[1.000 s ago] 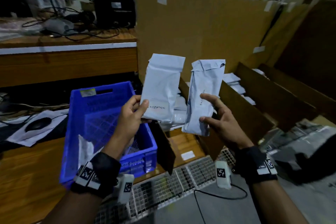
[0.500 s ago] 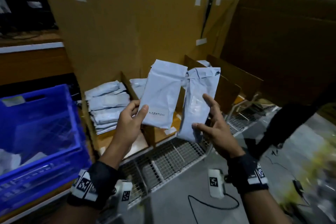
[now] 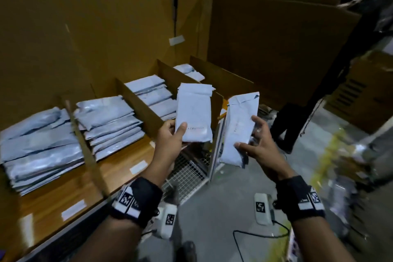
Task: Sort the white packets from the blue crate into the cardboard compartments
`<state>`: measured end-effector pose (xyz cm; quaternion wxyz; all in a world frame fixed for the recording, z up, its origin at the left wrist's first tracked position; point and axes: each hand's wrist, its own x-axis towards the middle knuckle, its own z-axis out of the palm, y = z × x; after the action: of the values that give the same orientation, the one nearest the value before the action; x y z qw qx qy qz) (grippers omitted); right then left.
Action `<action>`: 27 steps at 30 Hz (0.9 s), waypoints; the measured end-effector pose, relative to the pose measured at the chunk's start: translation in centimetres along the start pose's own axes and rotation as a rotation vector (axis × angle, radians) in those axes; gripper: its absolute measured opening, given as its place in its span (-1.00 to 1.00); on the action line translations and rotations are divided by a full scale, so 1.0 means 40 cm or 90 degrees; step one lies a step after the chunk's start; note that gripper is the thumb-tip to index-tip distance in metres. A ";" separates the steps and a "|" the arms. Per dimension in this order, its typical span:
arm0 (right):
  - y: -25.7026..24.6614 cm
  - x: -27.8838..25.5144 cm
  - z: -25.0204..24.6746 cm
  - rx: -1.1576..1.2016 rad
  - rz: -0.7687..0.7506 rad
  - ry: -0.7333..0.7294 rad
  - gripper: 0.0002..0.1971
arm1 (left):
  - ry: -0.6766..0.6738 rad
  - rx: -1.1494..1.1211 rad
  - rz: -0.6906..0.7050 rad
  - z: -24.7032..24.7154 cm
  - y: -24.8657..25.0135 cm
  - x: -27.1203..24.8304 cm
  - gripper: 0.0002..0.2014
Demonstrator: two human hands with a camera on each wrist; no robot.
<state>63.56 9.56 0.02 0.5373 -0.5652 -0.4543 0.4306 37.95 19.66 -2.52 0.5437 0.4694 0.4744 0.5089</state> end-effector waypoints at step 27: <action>0.176 1.394 -0.036 0.127 0.406 -0.150 -0.71 | 0.391 0.022 -0.084 0.387 0.005 0.947 -0.71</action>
<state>77.38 63.60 -6.87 0.3721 -0.5701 -0.2695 0.6811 54.53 57.05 -2.08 0.3987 0.2711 0.6542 0.5827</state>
